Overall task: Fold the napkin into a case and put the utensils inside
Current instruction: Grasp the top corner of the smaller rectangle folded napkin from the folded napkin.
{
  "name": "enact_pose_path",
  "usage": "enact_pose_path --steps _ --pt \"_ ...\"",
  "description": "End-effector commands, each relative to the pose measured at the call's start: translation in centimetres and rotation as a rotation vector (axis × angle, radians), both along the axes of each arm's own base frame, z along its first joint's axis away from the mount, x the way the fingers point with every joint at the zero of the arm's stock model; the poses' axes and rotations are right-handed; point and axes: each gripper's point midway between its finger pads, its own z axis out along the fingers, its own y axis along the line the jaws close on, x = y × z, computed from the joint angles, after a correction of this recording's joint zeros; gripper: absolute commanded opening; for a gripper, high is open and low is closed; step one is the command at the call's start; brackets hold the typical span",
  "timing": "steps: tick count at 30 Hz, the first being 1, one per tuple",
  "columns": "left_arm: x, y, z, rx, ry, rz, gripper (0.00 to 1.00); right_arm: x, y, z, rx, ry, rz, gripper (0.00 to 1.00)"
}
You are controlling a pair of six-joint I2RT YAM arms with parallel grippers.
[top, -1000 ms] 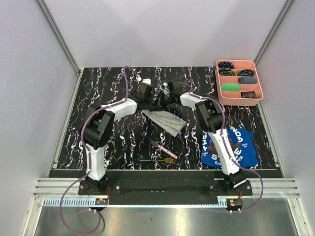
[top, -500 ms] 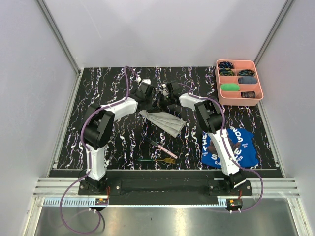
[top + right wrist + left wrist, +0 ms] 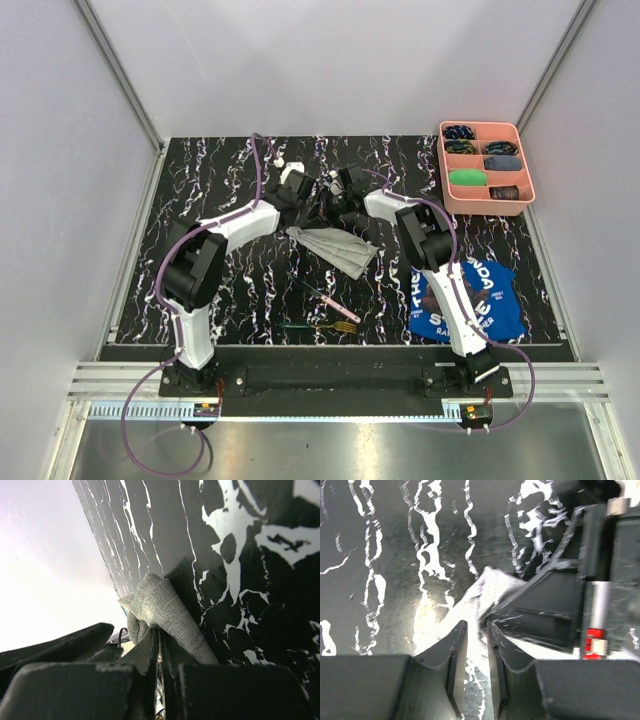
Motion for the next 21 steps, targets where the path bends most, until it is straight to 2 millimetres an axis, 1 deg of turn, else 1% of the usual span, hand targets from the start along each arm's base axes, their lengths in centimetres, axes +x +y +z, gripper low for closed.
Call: enact_pose_path --steps 1,2,3,9,11,14,17,21 --pt "0.8 1.2 0.3 0.053 -0.012 0.064 0.24 -0.3 0.7 3.9 0.053 -0.071 0.036 0.04" --pt "0.8 1.2 0.2 0.055 -0.008 0.066 0.23 -0.3 0.7 4.0 0.055 -0.073 0.037 0.04" --pt "1.0 0.9 -0.1 0.048 -0.002 0.060 0.22 -0.3 0.7 4.1 0.055 -0.076 0.038 0.04" --pt "1.2 0.3 -0.4 0.028 0.009 0.047 0.24 -0.3 0.7 4.0 0.056 -0.074 0.038 0.04" --pt "1.2 0.3 -0.2 0.019 0.000 0.051 0.28 -0.4 0.7 3.9 0.056 -0.072 0.041 0.04" --pt "1.2 0.4 0.0 0.018 -0.009 0.060 0.29 -0.5 0.7 3.8 0.054 -0.072 0.042 0.04" --pt "1.2 0.3 0.8 -0.001 -0.036 0.066 0.32 -0.5 0.7 3.9 0.055 -0.075 0.043 0.04" --pt "1.5 0.1 0.8 -0.003 -0.033 0.062 0.33 -0.5 0.8 3.8 0.055 -0.070 0.044 0.04"
